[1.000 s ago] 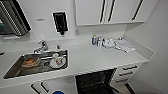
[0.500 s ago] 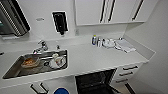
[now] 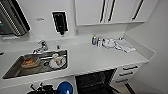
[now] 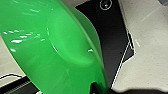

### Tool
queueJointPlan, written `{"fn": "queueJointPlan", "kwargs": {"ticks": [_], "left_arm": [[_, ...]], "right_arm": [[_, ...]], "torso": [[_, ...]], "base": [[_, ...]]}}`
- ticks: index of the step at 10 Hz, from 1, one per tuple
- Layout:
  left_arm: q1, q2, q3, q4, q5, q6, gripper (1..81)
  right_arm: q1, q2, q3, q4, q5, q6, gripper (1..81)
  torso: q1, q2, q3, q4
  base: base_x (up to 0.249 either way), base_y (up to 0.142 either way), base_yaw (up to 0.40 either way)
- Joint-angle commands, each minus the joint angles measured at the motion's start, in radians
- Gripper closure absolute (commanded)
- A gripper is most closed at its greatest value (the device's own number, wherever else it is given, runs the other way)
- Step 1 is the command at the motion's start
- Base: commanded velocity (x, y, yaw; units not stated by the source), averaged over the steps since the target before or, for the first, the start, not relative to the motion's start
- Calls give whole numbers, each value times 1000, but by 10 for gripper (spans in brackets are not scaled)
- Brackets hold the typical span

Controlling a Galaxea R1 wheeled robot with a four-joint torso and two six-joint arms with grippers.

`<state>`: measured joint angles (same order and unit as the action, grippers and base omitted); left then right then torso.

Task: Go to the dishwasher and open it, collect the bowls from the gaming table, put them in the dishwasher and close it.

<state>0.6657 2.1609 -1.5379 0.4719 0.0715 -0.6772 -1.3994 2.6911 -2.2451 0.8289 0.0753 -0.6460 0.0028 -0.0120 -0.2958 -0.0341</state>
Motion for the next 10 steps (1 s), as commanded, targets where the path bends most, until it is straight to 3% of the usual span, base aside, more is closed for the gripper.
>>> {"fn": "queueJointPlan", "kwargs": {"ticks": [1, 3, 10], "left_arm": [[-130, 21, -24, -10, 42, 2, 811], [-143, 76, -65, -7, 96, 2, 811], [-192, 235, -171, -12, 100, -1, 811]], "right_arm": [[26, -20, 9, 4, -85, 0, 811], [27, -20, 9, 2, -85, 0, 811], [26, 0, -4, -2, -85, 0, 811]], "torso": [[0, 0, 0, 0], [0, 0, 0, 0], [0, 0, 0, 0]], "base": [[0, 0, 0], [0, 0, 0], [0, 0, 0]]}}
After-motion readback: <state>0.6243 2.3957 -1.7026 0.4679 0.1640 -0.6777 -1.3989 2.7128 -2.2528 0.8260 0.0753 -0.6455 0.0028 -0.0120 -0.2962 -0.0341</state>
